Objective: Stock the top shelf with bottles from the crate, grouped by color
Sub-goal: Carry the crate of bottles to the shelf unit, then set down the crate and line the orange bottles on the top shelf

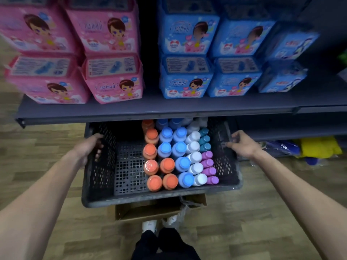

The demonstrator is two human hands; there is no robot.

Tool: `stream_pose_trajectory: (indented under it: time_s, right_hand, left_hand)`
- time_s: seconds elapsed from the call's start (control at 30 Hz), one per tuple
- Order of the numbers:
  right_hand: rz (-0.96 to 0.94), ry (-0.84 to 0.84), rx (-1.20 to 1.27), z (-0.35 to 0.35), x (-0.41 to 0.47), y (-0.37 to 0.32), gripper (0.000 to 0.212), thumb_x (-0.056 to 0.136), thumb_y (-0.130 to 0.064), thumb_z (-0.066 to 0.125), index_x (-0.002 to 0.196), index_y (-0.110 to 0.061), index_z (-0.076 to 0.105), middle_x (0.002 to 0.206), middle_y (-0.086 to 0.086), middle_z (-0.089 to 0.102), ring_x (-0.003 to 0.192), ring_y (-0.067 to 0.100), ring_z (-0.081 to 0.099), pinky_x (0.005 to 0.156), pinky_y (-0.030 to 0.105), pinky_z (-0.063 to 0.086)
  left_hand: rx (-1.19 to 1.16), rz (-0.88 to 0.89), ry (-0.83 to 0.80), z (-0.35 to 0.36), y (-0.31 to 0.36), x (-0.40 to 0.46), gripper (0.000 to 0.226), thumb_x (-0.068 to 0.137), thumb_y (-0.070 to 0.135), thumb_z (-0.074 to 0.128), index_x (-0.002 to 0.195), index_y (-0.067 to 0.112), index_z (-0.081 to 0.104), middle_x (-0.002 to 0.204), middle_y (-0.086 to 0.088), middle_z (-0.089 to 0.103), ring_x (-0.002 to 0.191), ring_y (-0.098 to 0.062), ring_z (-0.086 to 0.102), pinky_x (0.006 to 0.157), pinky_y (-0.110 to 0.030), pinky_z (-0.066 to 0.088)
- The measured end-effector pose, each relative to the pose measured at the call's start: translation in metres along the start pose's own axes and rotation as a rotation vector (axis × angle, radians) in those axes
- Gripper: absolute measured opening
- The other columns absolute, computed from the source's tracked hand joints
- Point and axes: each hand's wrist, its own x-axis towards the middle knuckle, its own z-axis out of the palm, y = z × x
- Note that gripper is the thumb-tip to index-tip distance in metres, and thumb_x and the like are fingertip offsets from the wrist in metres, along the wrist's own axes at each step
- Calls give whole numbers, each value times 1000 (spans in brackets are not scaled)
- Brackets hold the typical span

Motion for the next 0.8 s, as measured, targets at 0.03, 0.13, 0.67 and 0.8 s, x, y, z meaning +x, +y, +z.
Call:
stream_pose_trajectory:
  time_s: [0.03,0.13,0.67,0.8]
  right_hand:
    - [-42,13,-70,-2,-8,-1,36,87,-25,71,113,-15,48,101,3,58,93,22,56,81,30,41]
    - [-190,90,-168,-4,-25,6,37,86,-20,69,117,-10,51,103,4,62,97,24,61,90,32,46]
    - [-487,-398,-142,96,-75,-41,28,88,-23,65,114,-18,55,96,-3,65,84,17,62,80,33,52]
    - [-556,-439,-191,134,-85,-71,33,87,-26,65,116,-16,53,101,1,66,91,21,60,86,37,50]
  left_hand:
    - [-6,-13,-5,-3,-1,-1,35,95,35,53,68,13,49,58,-7,50,33,-15,40,40,-21,32]
    - [-60,15,19,-5,-3,-11,22,95,28,55,85,9,56,64,-8,54,38,-14,51,38,-19,43]
    - [743,553,-27,58,-65,-128,21,86,20,61,105,18,50,88,3,62,84,-20,61,79,-34,47]
    - [733,540,-11,60,-76,-140,19,90,22,59,107,20,51,86,6,63,81,-13,61,73,-30,45]
